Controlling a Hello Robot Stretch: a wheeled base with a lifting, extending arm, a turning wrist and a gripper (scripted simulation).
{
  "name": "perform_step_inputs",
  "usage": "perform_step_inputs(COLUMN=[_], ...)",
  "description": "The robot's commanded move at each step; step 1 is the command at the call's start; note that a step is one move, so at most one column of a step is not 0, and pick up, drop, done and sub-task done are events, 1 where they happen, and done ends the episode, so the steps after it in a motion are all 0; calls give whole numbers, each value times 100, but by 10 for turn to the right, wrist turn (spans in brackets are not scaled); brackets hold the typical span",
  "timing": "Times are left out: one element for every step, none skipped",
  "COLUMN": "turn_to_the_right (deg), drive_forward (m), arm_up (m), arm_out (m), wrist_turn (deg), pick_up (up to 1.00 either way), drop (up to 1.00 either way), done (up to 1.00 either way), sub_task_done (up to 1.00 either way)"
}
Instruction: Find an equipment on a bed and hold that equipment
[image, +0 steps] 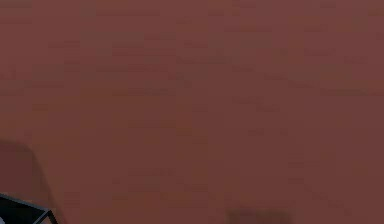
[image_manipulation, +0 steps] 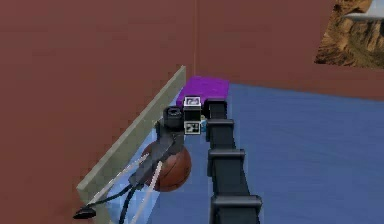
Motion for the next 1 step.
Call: perform_step_inputs(turn_to_the_right=[0], drive_forward=[0], arm_up=[0], arm_out=[0], wrist_turn=[450], pick_up=[0], drop=[0], done=[0], sub_task_done=[0])
